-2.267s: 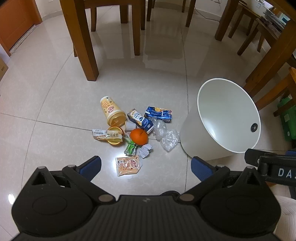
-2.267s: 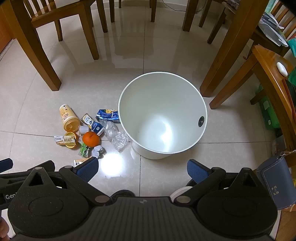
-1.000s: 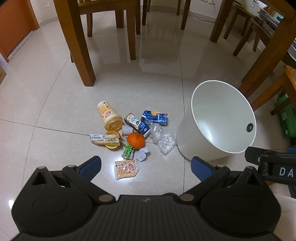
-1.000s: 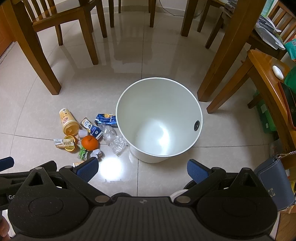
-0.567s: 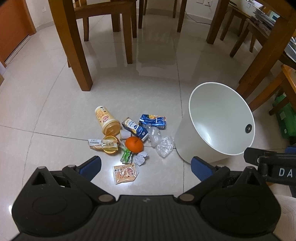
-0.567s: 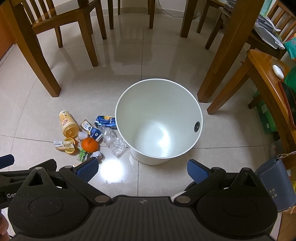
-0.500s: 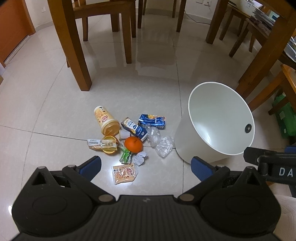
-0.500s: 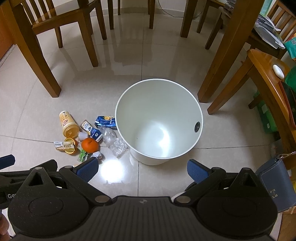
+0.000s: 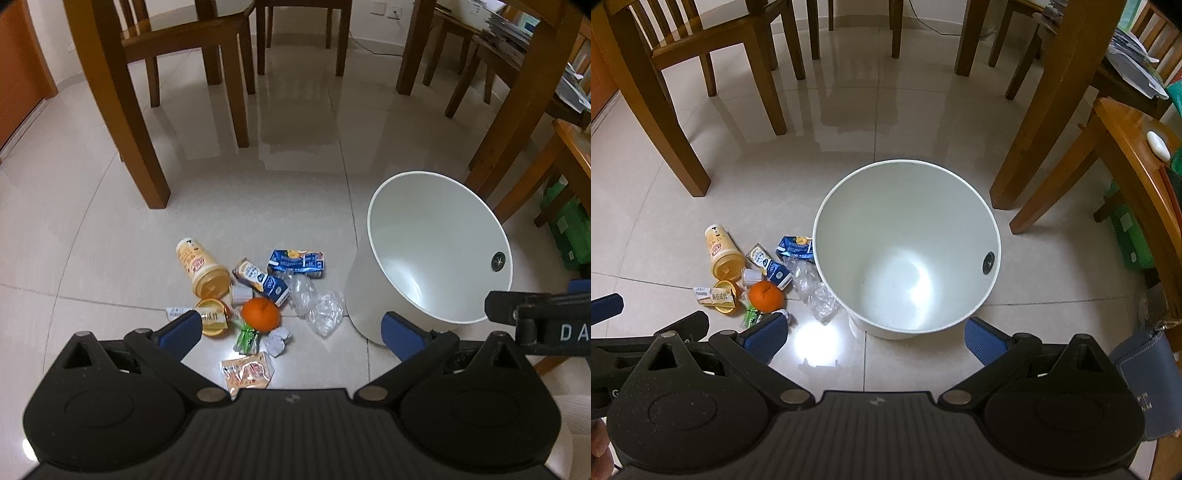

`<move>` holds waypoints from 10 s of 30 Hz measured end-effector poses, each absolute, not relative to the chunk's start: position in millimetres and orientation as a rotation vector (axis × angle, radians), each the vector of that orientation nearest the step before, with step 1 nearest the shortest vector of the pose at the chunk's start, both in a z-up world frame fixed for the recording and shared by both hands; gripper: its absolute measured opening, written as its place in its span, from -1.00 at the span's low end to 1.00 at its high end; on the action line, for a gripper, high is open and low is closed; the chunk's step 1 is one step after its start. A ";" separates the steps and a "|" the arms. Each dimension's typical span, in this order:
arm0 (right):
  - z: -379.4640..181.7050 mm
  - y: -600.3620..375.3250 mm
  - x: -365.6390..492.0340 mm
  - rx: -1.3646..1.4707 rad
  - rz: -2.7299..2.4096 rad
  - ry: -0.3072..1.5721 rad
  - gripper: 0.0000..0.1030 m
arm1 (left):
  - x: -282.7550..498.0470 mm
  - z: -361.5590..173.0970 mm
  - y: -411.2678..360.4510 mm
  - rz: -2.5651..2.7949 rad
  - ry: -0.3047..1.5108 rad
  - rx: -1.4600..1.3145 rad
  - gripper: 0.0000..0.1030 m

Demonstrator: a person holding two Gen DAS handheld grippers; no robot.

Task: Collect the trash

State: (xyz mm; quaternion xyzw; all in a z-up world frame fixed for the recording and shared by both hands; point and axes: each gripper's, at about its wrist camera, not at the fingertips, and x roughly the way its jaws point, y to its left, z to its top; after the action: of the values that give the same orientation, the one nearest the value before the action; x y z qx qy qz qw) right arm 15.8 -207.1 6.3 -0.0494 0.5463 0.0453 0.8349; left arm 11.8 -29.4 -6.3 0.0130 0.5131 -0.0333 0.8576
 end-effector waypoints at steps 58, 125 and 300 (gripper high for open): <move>-122.3 -352.8 145.9 0.147 -0.124 1.247 0.16 | 28.3 -91.1 -52.9 -0.120 1.003 0.052 0.99; -98.1 -334.9 162.8 0.009 -0.125 1.023 0.93 | -25.7 -128.0 -6.5 0.031 0.963 0.021 0.99; -144.9 -313.4 191.9 -0.189 -0.076 1.230 -0.69 | 60.0 -206.5 -45.0 -0.220 1.025 0.232 0.93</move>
State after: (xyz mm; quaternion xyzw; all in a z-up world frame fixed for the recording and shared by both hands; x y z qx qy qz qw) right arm 192.0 -313.4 -144.9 -0.0886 0.5761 -0.0355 0.8118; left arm 60.0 -45.0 -206.5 0.1104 0.4885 -0.1046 0.8592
